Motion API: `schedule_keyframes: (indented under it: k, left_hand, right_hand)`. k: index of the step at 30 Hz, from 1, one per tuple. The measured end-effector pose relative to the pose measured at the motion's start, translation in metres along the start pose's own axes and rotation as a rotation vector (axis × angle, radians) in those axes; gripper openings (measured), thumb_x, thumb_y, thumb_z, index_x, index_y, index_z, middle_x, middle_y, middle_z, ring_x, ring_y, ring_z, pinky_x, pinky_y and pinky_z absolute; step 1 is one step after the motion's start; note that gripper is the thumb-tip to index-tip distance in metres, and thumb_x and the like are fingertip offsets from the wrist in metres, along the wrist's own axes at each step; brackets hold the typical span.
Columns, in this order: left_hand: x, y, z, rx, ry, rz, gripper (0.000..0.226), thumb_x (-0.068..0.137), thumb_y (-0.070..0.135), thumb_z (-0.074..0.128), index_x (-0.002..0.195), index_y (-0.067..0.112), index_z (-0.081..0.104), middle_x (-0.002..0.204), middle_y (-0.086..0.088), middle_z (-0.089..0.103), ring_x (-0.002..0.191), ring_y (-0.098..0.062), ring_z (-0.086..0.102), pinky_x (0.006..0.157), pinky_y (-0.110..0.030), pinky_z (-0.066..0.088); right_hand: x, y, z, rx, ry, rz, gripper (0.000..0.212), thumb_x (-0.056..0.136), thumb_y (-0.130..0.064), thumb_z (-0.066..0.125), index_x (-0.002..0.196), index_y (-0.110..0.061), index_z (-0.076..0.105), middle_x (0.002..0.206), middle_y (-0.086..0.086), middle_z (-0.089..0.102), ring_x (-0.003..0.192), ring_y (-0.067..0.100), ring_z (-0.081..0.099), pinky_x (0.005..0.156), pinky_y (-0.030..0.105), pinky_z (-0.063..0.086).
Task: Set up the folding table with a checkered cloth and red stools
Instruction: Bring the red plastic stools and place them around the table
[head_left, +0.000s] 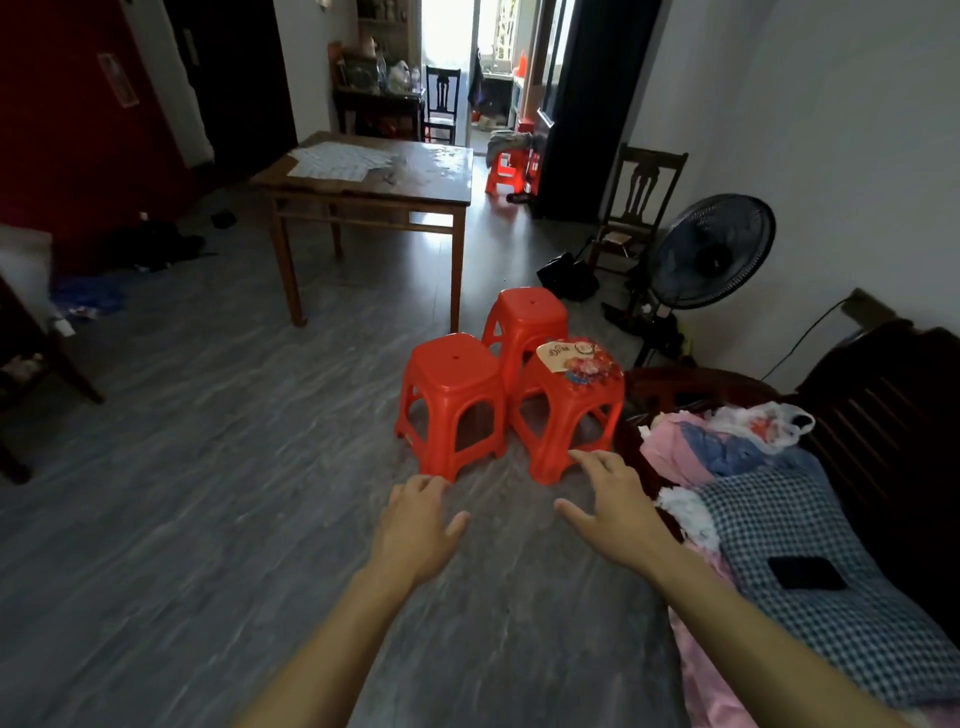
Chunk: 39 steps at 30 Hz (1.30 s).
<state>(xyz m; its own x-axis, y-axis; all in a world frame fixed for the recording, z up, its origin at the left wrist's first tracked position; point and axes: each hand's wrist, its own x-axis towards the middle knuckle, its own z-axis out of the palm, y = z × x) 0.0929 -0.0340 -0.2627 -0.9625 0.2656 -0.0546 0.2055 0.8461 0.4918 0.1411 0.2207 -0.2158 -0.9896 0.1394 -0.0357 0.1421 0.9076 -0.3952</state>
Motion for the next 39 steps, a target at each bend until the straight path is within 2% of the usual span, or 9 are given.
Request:
schedule_keyframes:
  k: [5,9,14,17,25,28,31,34,39]
  left_hand:
    - [0.079,-0.013,-0.001,0.034,-0.043,-0.009,0.05,0.086,0.05,0.057,0.124,0.018,0.056,0.129,-0.004,0.053,0.116,-0.027,0.048,0.102,-0.037,0.039]
    - [0.159,-0.02,0.014,0.06,-0.068,-0.037,0.06,0.077,0.061,0.046,0.121,0.022,0.057,0.127,-0.002,0.056,0.116,-0.025,0.051,0.1,-0.036,0.041]
    - [0.269,0.004,0.027,0.085,-0.069,-0.047,0.07,0.071,0.068,0.037,0.117,0.02,0.059,0.123,-0.004,0.058,0.113,-0.026,0.054,0.098,-0.038,0.044]
    - [0.328,0.021,0.024,0.065,-0.043,-0.05,0.076,0.067,0.069,0.03,0.118,0.021,0.059,0.121,-0.002,0.059,0.112,-0.024,0.053,0.098,-0.038,0.043]
    - [0.447,0.002,0.016,-0.002,-0.069,-0.157,0.057,0.075,0.063,0.044,0.116,0.025,0.058,0.122,0.003,0.057,0.114,-0.021,0.05,0.098,-0.038,0.042]
    - [0.496,-0.012,0.019,0.015,-0.084,-0.164,0.047,0.082,0.055,0.053,0.117,0.025,0.057,0.12,0.002,0.056,0.111,-0.022,0.051,0.095,-0.036,0.042]
    - [0.557,-0.028,0.021,-0.023,-0.067,-0.162,0.051,0.081,0.055,0.054,0.12,0.021,0.056,0.12,-0.002,0.058,0.112,-0.025,0.052,0.097,-0.038,0.042]
    - [0.619,-0.041,0.015,-0.073,-0.054,-0.16,0.054,0.083,0.053,0.055,0.126,0.02,0.055,0.128,-0.003,0.055,0.117,-0.026,0.05,0.1,-0.041,0.043]
    - [0.698,-0.063,0.006,-0.11,-0.044,-0.15,0.048,0.084,0.051,0.057,0.122,0.021,0.056,0.125,-0.001,0.056,0.115,-0.024,0.051,0.1,-0.037,0.042]
  right_hand:
    - [0.081,0.014,0.023,0.023,-0.073,0.029,0.073,0.085,-0.051,0.063,0.148,-0.026,0.035,0.148,0.007,0.032,0.137,0.028,0.032,0.109,0.048,0.037]
    - [0.165,0.032,0.034,0.097,-0.075,0.014,0.074,0.082,-0.054,0.059,0.146,-0.026,0.037,0.146,0.006,0.035,0.135,0.028,0.034,0.11,0.045,0.036]
    - [0.281,0.062,0.027,0.146,-0.066,-0.002,0.072,0.086,-0.046,0.065,0.147,-0.023,0.037,0.147,0.009,0.036,0.134,0.03,0.036,0.113,0.04,0.032]
    - [0.345,0.072,0.008,0.135,-0.076,-0.025,0.072,0.085,-0.047,0.065,0.147,-0.024,0.037,0.148,0.009,0.036,0.136,0.029,0.034,0.112,0.043,0.033]
    - [0.474,0.089,0.005,0.146,-0.142,-0.01,0.072,0.081,-0.049,0.066,0.145,-0.025,0.041,0.143,0.005,0.041,0.132,0.027,0.039,0.111,0.04,0.035]
    - [0.528,0.084,0.006,0.186,-0.103,0.0,0.068,0.083,-0.042,0.068,0.143,-0.02,0.045,0.142,0.007,0.044,0.133,0.024,0.039,0.113,0.035,0.032]
    - [0.592,0.075,0.001,0.175,-0.018,-0.005,0.065,0.084,-0.039,0.07,0.14,-0.017,0.048,0.141,0.008,0.047,0.133,0.024,0.04,0.113,0.036,0.031]
    - [0.646,0.063,-0.002,0.138,-0.033,0.037,0.064,0.083,-0.039,0.07,0.14,-0.019,0.048,0.14,0.006,0.048,0.13,0.023,0.042,0.111,0.037,0.033]
    - [0.722,0.036,0.004,0.071,-0.069,0.042,0.071,0.079,-0.052,0.063,0.141,-0.021,0.047,0.137,0.003,0.049,0.126,0.022,0.046,0.108,0.037,0.038]
